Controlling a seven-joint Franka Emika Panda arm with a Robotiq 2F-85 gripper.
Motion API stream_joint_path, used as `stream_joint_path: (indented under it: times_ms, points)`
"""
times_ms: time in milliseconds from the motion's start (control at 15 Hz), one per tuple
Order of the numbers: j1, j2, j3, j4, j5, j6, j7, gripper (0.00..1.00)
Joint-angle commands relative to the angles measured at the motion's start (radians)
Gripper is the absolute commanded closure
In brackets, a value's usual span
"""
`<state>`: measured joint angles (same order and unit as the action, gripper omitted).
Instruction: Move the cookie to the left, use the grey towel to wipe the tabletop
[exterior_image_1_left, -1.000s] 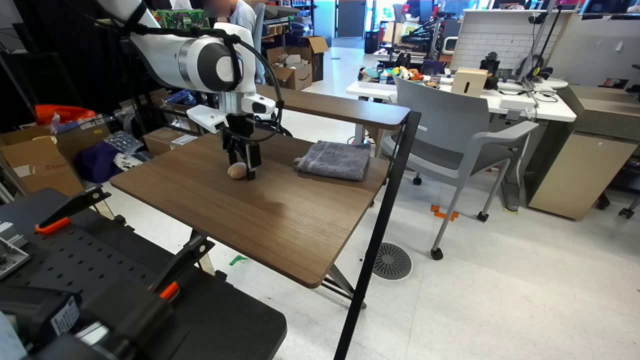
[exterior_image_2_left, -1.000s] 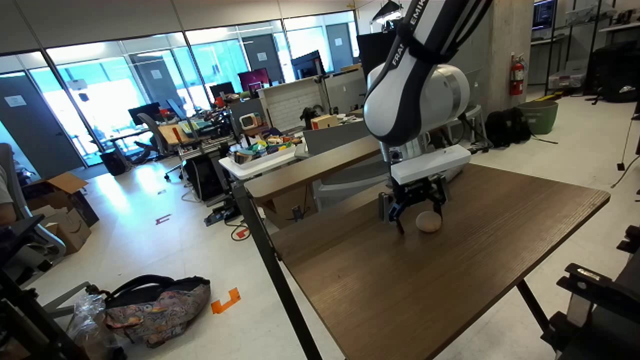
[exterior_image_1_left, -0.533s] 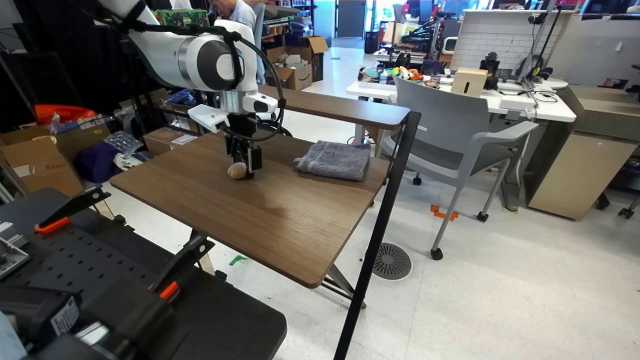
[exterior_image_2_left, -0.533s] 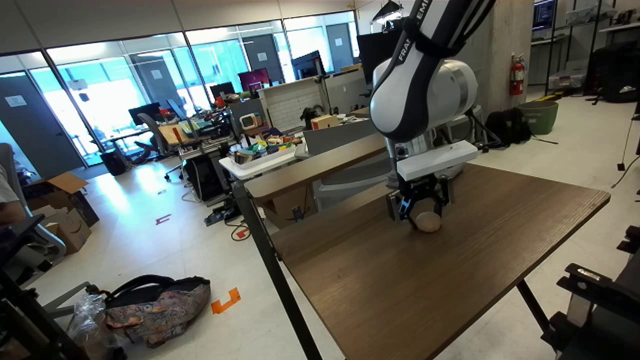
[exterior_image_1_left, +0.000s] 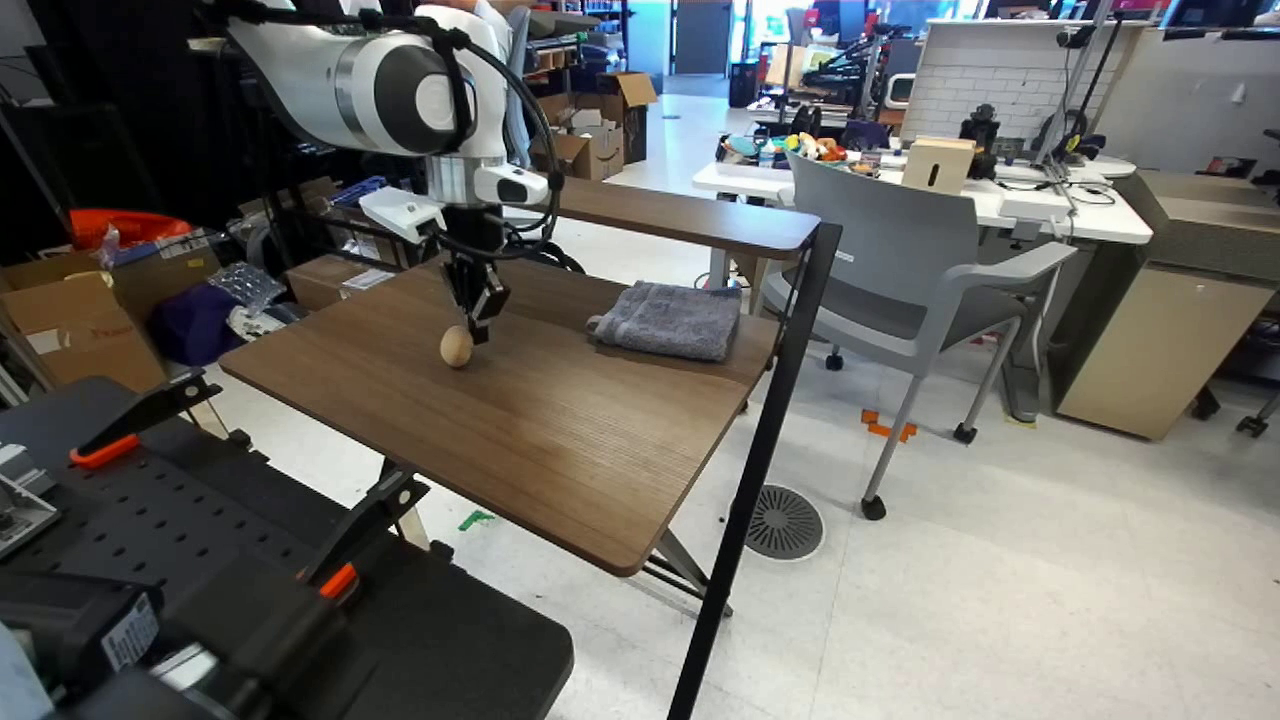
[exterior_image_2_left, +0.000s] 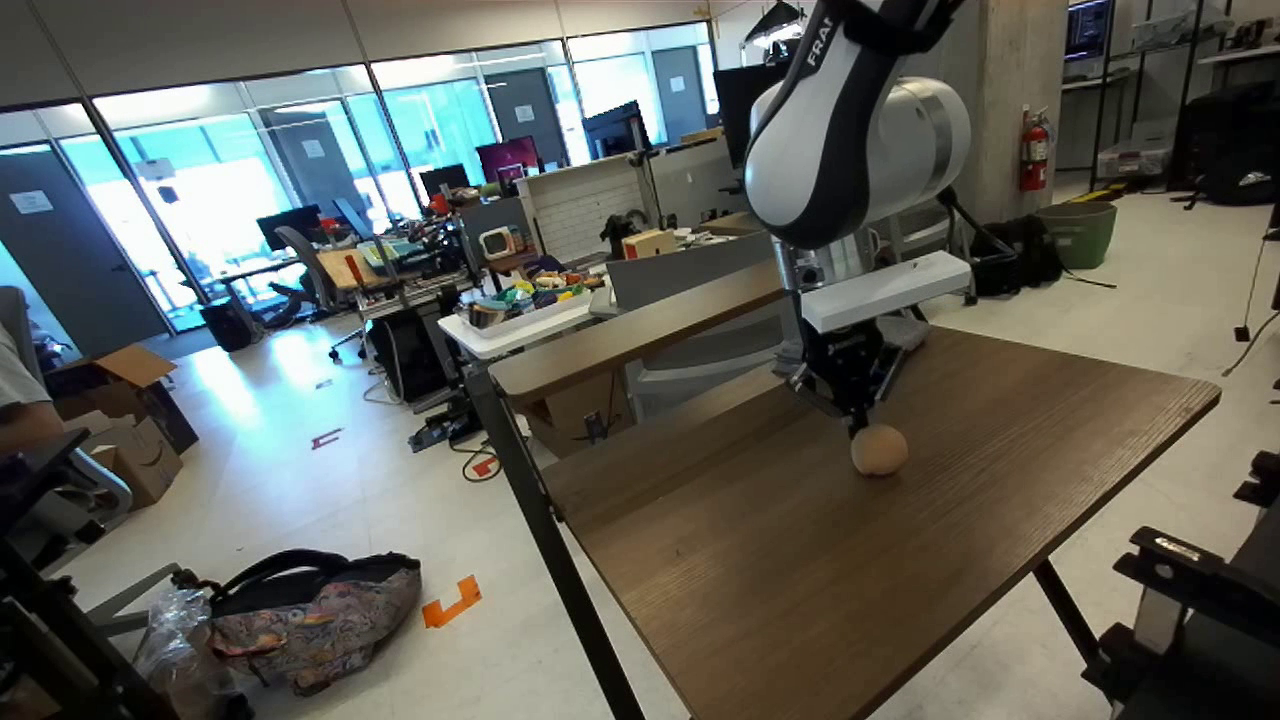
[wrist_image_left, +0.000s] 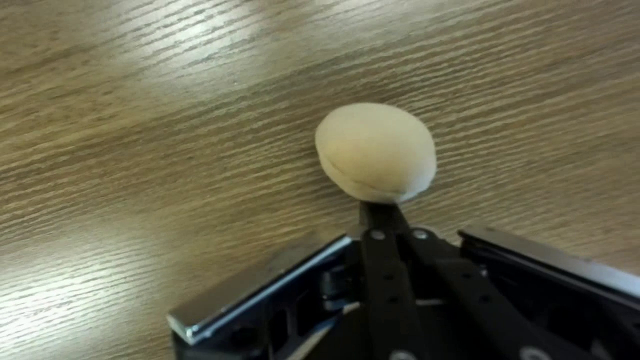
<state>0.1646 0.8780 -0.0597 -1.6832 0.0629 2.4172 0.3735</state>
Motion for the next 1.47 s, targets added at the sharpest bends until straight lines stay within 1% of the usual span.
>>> stream_joint_path:
  times_ms: [0,67,133,200,333,400,667,867,1200,1400]
  points:
    - [-0.001,-0.014,0.002,-0.008,-0.002,-0.002,0.001,0.99]
    - [-0.002,-0.028,0.003,-0.018,-0.002,-0.002,0.001,0.99]
    - [-0.002,-0.039,0.004,-0.027,-0.002,-0.002,0.001,0.74]
    - [0.001,-0.034,0.002,-0.023,-0.006,-0.002,0.001,0.73]
    - [0.011,-0.030,-0.004,-0.029,-0.015,-0.005,0.007,0.60]
    - [0.016,-0.028,-0.007,-0.033,-0.020,-0.001,0.010,0.51]
    - [0.036,-0.031,-0.019,-0.052,-0.044,0.005,0.022,0.24]
    - [0.056,-0.049,-0.036,-0.074,-0.074,0.012,0.043,0.00]
    - [0.069,-0.075,-0.055,-0.129,-0.123,-0.044,0.031,0.00]
    - [0.063,-0.049,-0.054,-0.126,-0.135,-0.105,0.028,0.00]
